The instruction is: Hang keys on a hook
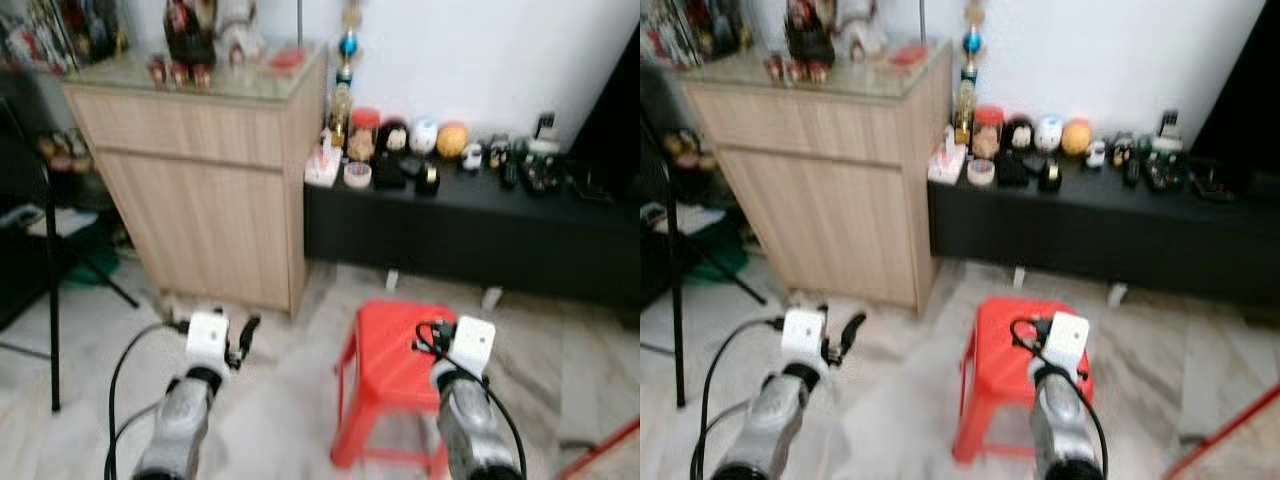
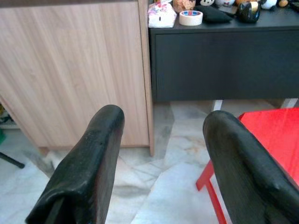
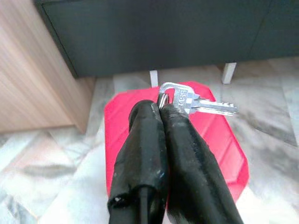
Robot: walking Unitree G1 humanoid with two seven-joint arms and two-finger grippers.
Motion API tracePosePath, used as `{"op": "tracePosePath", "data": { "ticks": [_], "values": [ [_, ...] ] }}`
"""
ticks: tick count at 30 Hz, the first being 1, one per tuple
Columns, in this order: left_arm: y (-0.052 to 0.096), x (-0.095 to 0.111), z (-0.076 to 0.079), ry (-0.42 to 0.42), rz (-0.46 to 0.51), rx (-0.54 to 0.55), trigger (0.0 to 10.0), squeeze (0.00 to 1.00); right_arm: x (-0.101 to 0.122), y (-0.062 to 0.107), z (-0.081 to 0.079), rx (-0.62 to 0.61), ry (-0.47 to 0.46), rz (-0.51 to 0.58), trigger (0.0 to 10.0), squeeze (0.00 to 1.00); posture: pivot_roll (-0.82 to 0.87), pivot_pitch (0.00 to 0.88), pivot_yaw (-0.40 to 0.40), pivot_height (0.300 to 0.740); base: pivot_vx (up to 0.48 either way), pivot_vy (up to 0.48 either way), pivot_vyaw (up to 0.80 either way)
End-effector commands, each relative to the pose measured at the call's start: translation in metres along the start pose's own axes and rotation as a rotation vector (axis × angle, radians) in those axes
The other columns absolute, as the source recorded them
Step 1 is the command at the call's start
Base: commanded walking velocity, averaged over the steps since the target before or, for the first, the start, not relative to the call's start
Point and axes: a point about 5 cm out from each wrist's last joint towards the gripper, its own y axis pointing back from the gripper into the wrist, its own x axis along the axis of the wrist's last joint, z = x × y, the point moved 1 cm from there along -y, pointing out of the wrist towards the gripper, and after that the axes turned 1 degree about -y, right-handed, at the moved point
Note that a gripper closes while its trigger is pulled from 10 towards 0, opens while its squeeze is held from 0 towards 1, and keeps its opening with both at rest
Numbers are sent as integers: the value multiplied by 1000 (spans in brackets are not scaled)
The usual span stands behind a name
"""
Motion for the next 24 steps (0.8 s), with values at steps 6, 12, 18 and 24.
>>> {"op": "tracePosePath", "data": {
  "ticks": [6,12,18,24],
  "values": [
    [0,1,5,4,0,-14,10000,0,3,-1,8,-25,0,5,10000,0,31,12,-49,740,-256,0,0],
    [0,1,5,4,0,-17,10000,0,3,-1,6,-22,0,3,10000,0,31,13,-47,740,-256,0,0],
    [-1,1,5,0,-2,-20,10000,0,2,-2,6,-14,13,-18,10000,0,31,13,-46,740,-213,0,0],
    [-1,0,6,-8,-9,-27,10000,0,1,-3,8,-15,26,-43,10000,0,31,13,-45,740,0,0,0]
  ]
}}
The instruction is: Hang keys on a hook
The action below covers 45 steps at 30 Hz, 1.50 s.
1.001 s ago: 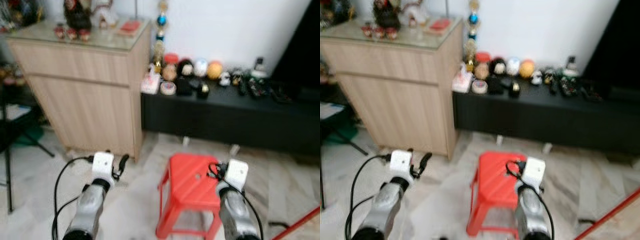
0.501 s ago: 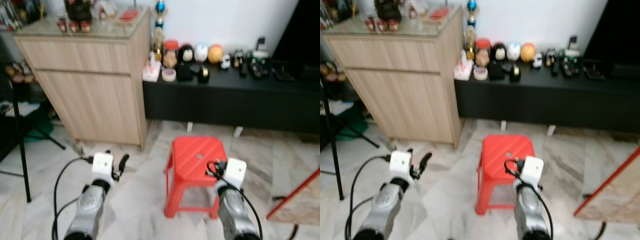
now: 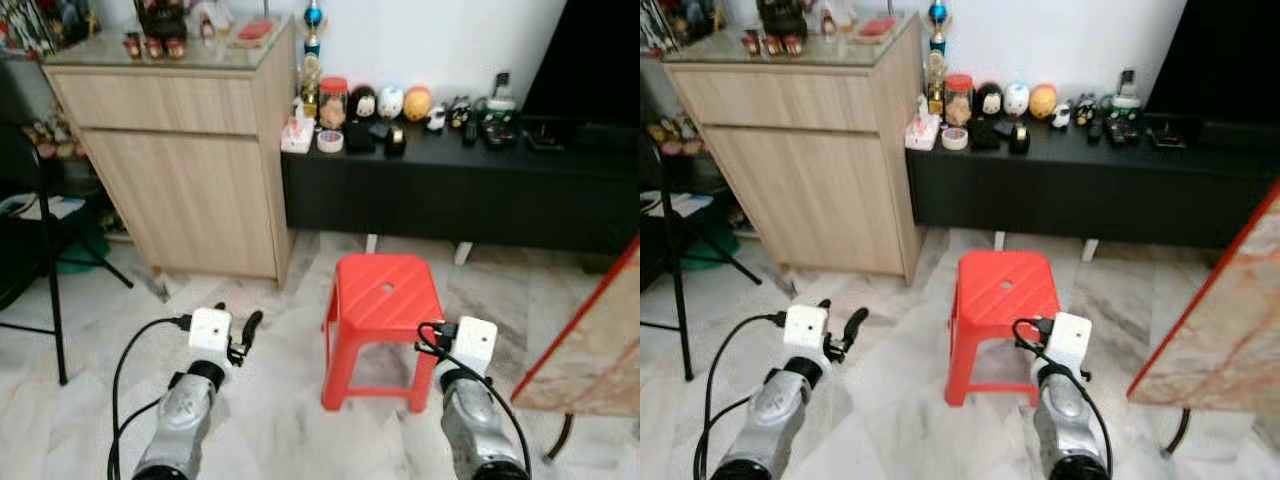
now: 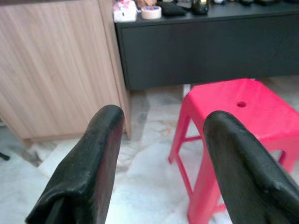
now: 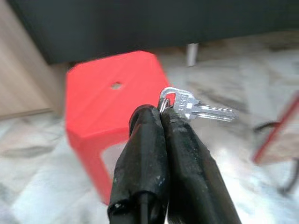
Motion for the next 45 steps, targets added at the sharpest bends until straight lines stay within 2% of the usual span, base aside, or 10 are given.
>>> {"op": "tracePosePath", "data": {
  "ticks": [1,8,10,16,22,26,27,29,35,45],
  "values": [
    [-2,3,-3,-22,-3,-19,10000,0,0,-1,-6,24,-6,-17,10000,0,29,13,-45,740,0,0,0],
    [-4,3,1,-51,-31,-129,10000,0,-2,-3,-21,184,78,-113,10000,0,29,10,-44,740,0,0,0],
    [-4,3,2,-67,-39,-169,10000,0,-4,-2,-27,273,188,-163,10000,0,29,10,-44,740,0,0,0],
    [-2,2,13,-93,-58,-282,10000,0,12,1,-36,453,274,-168,10000,0,17,0,-48,740,0,0,0],
    [-1,0,20,-106,-67,-324,10000,0,13,4,-32,521,369,-210,10000,0,16,0,-52,740,0,0,0],
    [-1,2,22,-101,-66,-347,10000,0,29,0,-34,447,185,-186,10000,0,20,0,-56,740,0,0,0],
    [-1,2,22,-101,-66,-347,10000,0,29,0,-34,447,185,-186,10000,0,20,0,-56,740,0,0,0],
    [0,6,26,-92,-61,-413,10000,0,44,5,-50,527,101,-158,10000,0,17,0,-56,740,0,0,0],
    [1,7,33,-111,-75,-505,10000,0,61,3,-58,514,40,-130,10000,0,13,0,-56,740,0,0,0],
    [0,15,45,-96,-47,-574,10000,0,78,31,-96,747,-109,-170,10000,0,11,7,-61,740,0,0,0]
  ]
}}
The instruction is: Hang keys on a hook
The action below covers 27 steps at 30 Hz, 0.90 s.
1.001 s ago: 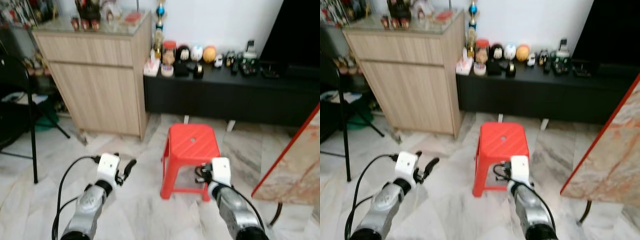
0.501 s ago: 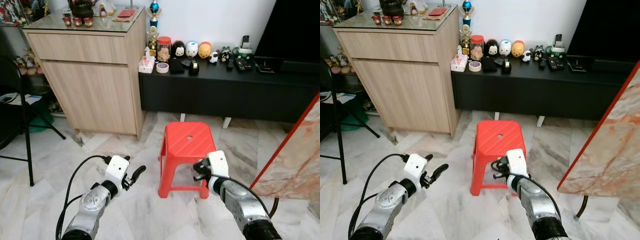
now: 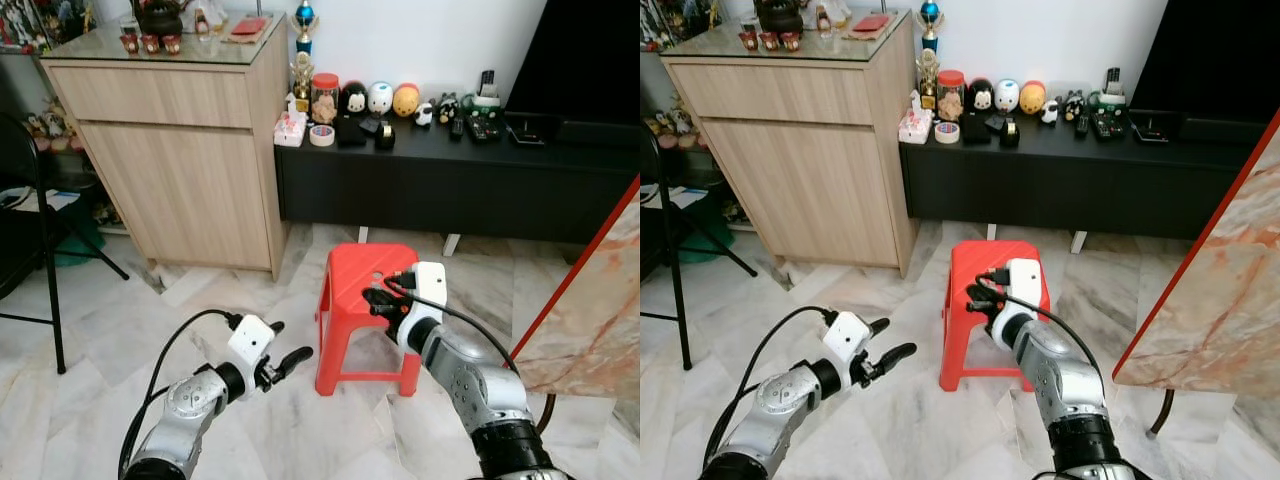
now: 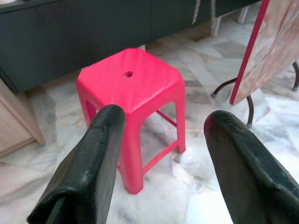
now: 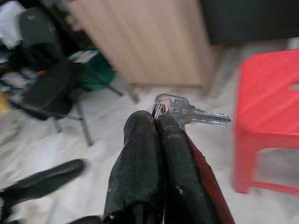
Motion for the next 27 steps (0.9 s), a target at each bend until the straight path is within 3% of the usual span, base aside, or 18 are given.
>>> {"op": "tracePosePath", "data": {
  "ticks": [1,5,8,19,27],
  "values": [
    [-2,3,2,-2,4,-18,10000,0,1,3,-7,38,-9,-6,10000,0,12,10,-64,740,0,0,0],
    [-3,7,2,11,27,-12,10000,0,4,6,-17,66,-5,-13,10000,0,2,14,-66,740,0,0,0],
    [-5,13,2,47,60,-4,10000,0,2,11,-15,56,12,-27,10000,0,4,19,-69,740,0,0,0],
    [-6,30,10,58,115,-37,10000,0,1,19,-17,41,-7,-40,10000,0,12,29,-75,740,0,0,0],
    [-4,33,16,88,123,-63,10000,0,6,26,-27,96,-8,-17,10000,0,8,33,-76,740,0,0,0]
  ]
}}
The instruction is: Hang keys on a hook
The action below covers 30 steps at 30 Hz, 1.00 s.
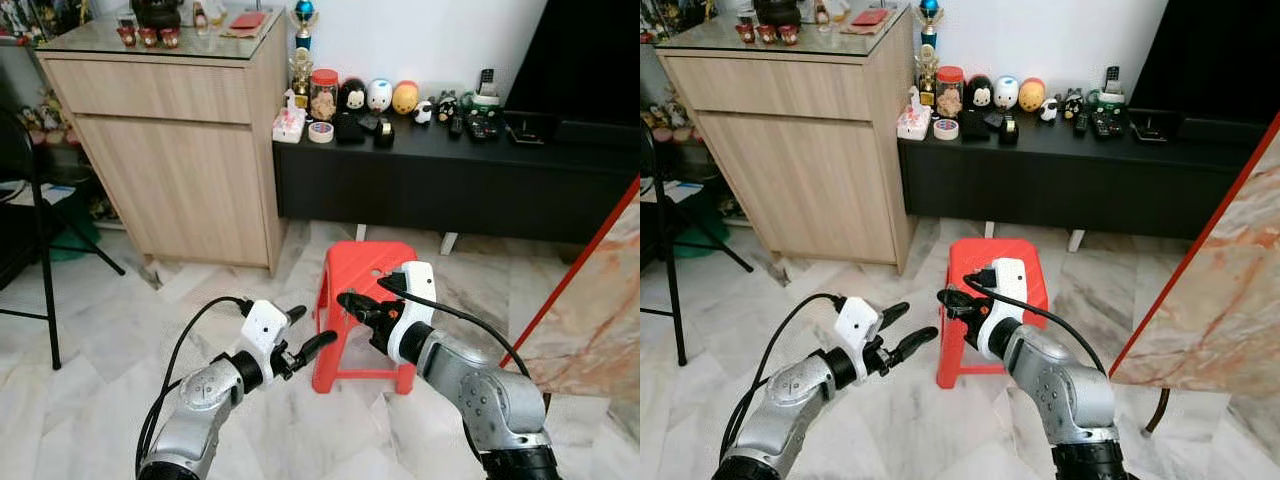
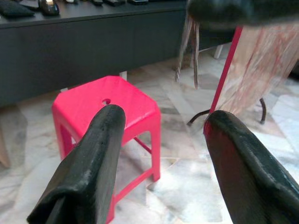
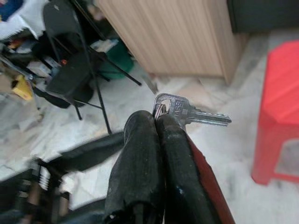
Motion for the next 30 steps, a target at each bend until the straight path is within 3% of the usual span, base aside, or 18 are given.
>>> {"op": "tracePosePath", "data": {
  "ticks": [1,14,30],
  "values": [
    [-1,4,3,6,11,-14,10000,0,3,4,-3,18,1,10,10000,0,8,33,-76,740,0,0,0],
    [-4,14,7,61,30,-51,10000,0,4,12,-25,105,12,9,10000,0,0,52,-69,740,0,0,0],
    [-11,24,0,58,58,-20,10000,0,3,11,-29,99,25,-3,10000,0,2,46,-65,740,0,0,0]
  ]
}}
